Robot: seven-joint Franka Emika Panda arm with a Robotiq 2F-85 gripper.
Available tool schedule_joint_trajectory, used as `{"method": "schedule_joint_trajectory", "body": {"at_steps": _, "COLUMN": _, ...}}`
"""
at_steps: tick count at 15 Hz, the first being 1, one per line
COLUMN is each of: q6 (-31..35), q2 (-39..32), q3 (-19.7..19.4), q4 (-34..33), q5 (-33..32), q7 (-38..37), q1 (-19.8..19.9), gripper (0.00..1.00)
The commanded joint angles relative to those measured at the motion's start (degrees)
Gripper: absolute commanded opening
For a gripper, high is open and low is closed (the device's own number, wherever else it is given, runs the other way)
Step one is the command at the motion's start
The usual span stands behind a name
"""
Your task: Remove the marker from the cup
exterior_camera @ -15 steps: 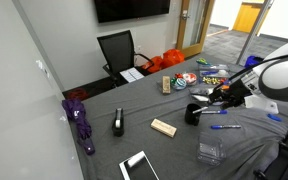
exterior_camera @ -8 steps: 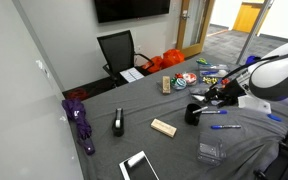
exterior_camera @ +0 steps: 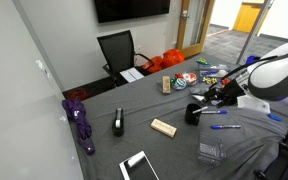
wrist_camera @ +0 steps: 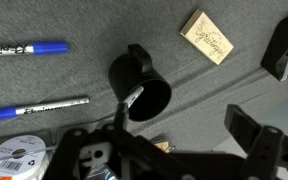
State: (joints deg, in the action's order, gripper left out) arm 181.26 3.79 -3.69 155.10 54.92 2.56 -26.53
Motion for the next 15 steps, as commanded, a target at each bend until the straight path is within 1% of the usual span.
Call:
{"method": "schedule_joint_trajectory", "body": {"at_steps": 1, "q6": -2.46, "q2": -0.09, "q3": -0.95, "q4": -0.82, "q5": -0.47, "q7": 0.48, "q1": 0.80, "gripper": 1.00}}
{"method": "schedule_joint_trajectory", "body": {"at_steps": 7, "q6": -3.89, "q2": 0.43, "q3": -2.66, "q4": -0.46, "q5": -0.65, "q7": 0.77, "q1": 1.10, "gripper": 1.00}}
{"method": "schedule_joint_trajectory", "body": {"at_steps": 11, "q6": -2.94, "q2": 0.37, "q3": -3.66, "q4": -1.12, "q5": 2.24, "q7": 1.99, "q1": 0.04, "gripper": 1.00}}
{"method": "schedule_joint_trajectory", "body": {"at_steps": 15, "q6": -1.85, "q2": -0.71, "q3": -4.16, "q4": -2.78, "q5": 4.51, "q7": 2.17, "q1": -0.19, "gripper": 1.00}}
